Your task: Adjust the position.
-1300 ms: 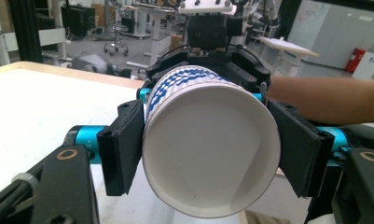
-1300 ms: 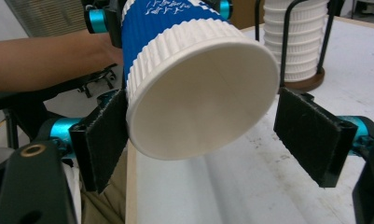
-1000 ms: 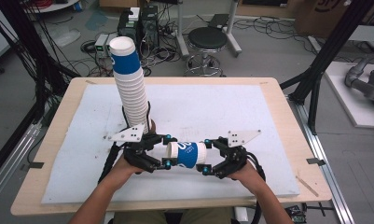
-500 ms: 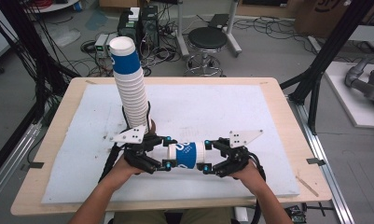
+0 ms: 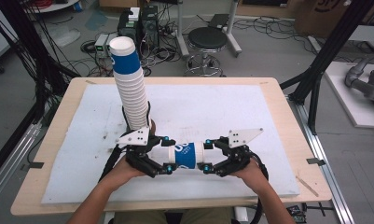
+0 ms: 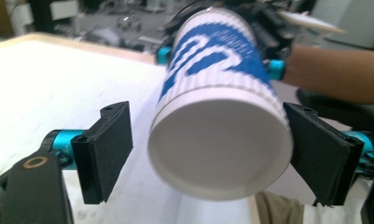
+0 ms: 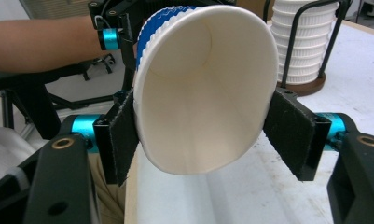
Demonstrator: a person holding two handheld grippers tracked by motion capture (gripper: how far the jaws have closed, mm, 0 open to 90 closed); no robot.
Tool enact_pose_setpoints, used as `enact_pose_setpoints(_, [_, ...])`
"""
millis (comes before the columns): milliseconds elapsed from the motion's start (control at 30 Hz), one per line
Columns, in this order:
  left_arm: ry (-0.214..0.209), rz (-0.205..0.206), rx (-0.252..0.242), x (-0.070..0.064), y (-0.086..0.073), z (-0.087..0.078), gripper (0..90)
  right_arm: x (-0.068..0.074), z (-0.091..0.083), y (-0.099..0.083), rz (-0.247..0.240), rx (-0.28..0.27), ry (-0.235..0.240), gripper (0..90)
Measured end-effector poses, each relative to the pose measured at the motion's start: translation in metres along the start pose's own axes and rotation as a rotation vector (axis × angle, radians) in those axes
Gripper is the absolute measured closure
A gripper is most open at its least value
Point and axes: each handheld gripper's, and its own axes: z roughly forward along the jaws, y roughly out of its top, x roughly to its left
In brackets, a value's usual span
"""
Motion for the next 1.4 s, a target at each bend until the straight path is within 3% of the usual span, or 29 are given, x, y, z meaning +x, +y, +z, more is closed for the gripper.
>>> enact_pose_setpoints(267, [0.036, 0.032, 0.061, -0.004, 0.011, -0.005, 15.7, 0.001, -0.005, 0.005, -0.036, 0.085, -0.043, 30.3])
enact_pose_setpoints(500, [0.031, 0.095, 0.165, -0.009, 0.028, -0.001, 15.7, 0.002, -0.005, 0.019, -0.091, 0.185, -0.071, 30.3])
enact_pose_setpoints(733, [0.043, 0.125, 0.268, -0.009, 0.039, 0.01, 15.8, 0.004, -0.003, 0.037, -0.154, 0.288, -0.096, 30.2])
enact_pose_setpoints(967, [0.043, 0.142, 0.34, -0.009, 0.041, 0.024, 16.0, 0.006, 0.005, 0.05, -0.197, 0.389, -0.102, 30.0])
enact_pose_setpoints(1400, [0.029, 0.141, 0.426, -0.007, 0.039, 0.037, 19.4, 0.011, 0.017, 0.06, -0.258, 0.498, -0.1, 29.5])
